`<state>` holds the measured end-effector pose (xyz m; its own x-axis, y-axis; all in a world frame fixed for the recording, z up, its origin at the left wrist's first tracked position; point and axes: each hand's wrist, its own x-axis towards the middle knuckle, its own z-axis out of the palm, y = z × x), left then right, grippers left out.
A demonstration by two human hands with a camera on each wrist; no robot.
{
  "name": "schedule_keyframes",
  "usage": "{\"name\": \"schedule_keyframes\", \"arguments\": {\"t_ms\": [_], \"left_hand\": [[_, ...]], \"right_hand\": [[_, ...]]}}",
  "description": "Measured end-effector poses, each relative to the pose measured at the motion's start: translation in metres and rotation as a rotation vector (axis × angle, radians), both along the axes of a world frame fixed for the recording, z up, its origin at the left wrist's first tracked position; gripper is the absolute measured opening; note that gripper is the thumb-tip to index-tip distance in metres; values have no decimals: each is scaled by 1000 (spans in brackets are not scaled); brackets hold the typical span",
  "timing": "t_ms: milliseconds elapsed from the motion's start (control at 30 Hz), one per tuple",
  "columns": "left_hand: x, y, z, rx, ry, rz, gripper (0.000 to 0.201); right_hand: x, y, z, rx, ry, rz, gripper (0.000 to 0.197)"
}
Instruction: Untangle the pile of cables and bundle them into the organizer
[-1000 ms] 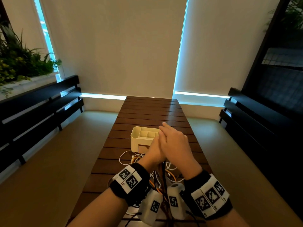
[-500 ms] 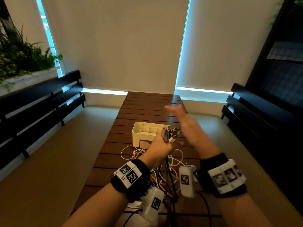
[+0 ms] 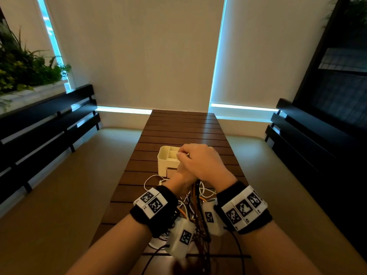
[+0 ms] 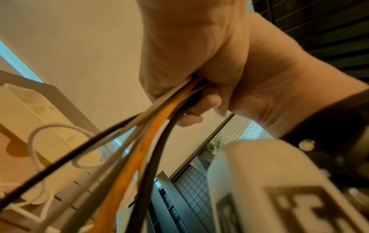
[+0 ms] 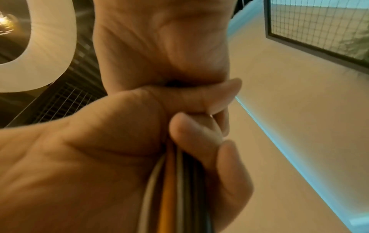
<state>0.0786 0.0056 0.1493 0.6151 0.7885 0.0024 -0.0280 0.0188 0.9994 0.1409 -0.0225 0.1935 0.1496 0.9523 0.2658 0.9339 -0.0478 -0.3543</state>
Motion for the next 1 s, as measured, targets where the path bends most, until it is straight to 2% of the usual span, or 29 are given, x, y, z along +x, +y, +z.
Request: {"name": "schedule_keyframes", "arguments": {"t_ms": [33, 100, 167, 233, 300, 400, 433, 500, 533, 633, 700, 733, 767, 833, 900, 933, 1000], "left_hand": [[0, -1, -1, -45, -15, 29, 30], [0, -3, 1, -58, -80, 23, 20], [-1, -7, 5, -78, -167, 4, 15], [-3, -11, 10, -96, -206, 15, 9], [-5, -10, 10, -120, -241, 30, 8], [-11, -4, 12, -264, -366, 24, 17], [-13, -2, 13, -301, -397, 25, 19], [-17, 5, 12, -329, -433, 51, 18], [-20, 8, 12, -326, -447, 50, 16], [-32, 15, 10, -260, -421, -20, 21], [-46, 22, -1, -151, -372, -73, 21], [-55, 26, -8, -121, -344, -105, 31], [-64, 32, -18, -120, -303, -140, 52], [-81, 45, -34, -118, -186, -172, 108], [-94, 51, -39, -28, -63, -142, 145], [-99, 52, -38, 50, -14, -106, 152], [-100, 50, -29, 256, 28, -40, 148]], "right_hand": [[4, -1, 1, -2, 111, 61, 31], [13, -2, 1, 147, 534, 167, 39], [19, -6, -8, 322, 959, 129, 49], [16, -13, -27, 226, 1224, 89, 74], [11, -20, -50, 106, 1336, 99, 92], [5, -31, -72, 0, 1284, 131, 77], [4, -36, -74, -53, 1235, 163, 62], [6, -44, -71, -191, 1016, 267, 16], [10, -47, -68, -233, 934, 292, 6], [21, -50, -49, -252, 806, 249, 19], [26, -49, -32, -221, 604, 215, 22], [29, -48, -24, -213, 464, 205, 21], [31, -48, -15, -218, 351, 201, 19], [36, -49, -1, -285, 203, 201, 17], [42, -47, 6, -383, 108, 187, 26], [44, -46, 8, -420, 70, 178, 25], [44, -43, 9, -495, 2, 177, 15]]}}
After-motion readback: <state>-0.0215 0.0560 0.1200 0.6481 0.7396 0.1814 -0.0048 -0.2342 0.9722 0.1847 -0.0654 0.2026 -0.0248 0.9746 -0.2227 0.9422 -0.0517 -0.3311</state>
